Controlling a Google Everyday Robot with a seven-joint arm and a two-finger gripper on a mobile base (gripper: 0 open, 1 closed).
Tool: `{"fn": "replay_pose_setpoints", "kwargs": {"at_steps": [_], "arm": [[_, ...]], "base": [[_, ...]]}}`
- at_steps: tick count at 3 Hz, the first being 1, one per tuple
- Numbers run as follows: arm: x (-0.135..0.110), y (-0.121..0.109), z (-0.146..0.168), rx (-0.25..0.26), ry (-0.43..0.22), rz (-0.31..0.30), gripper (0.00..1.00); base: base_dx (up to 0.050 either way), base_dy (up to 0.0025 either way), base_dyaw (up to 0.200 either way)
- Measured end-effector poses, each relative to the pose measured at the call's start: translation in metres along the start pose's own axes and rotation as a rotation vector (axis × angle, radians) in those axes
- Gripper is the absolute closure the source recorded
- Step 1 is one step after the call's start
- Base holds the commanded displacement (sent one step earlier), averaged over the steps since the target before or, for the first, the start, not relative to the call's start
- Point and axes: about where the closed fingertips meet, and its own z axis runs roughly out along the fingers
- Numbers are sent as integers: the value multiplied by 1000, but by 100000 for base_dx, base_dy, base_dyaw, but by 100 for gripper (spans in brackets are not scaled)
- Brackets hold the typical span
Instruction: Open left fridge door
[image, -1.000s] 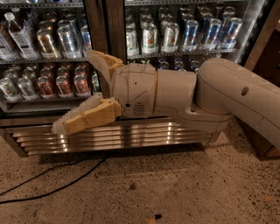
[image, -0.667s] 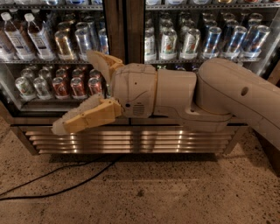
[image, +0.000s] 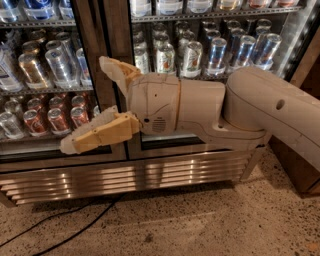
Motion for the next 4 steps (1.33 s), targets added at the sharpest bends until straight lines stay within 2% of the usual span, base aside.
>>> {"fn": "replay_pose_setpoints", "kwargs": {"at_steps": [4], "arm": [[0,0,0,0,0,0,0]], "base": [[5002,-1,27]]}}
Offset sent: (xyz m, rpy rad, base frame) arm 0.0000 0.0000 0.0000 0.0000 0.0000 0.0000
